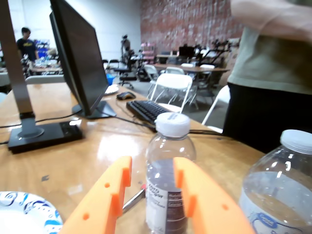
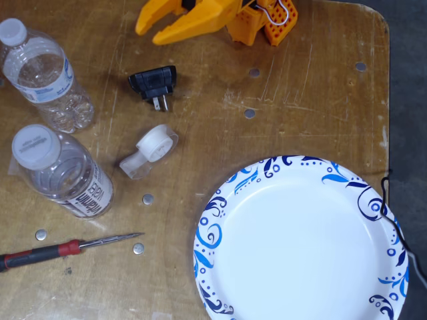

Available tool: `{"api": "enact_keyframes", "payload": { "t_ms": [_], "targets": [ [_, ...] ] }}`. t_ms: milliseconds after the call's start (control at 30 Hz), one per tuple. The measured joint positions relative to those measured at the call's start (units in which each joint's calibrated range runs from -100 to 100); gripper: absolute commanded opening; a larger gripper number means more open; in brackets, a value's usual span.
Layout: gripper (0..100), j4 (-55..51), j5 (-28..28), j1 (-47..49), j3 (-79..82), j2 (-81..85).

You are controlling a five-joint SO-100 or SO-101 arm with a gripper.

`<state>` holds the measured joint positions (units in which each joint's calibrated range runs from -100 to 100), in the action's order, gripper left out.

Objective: Move the bottles to the plate

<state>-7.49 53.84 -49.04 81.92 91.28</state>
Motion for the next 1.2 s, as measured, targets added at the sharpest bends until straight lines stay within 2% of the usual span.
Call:
{"api": "enact_keyframes", "payload": {
  "t_ms": [133, 433, 867, 1200],
  "targets": [
    [24, -7.1, 0.0, 3.7, -15.7, -12.4],
    [34, -7.0, 0.1, 3.1, -36.2, -39.5],
    [35, 8.9, 0.2, -1.0, -44.2, -65.3],
    [46, 21.2, 0.2, -0.5, -44.2, -74.2]
  ]
}}
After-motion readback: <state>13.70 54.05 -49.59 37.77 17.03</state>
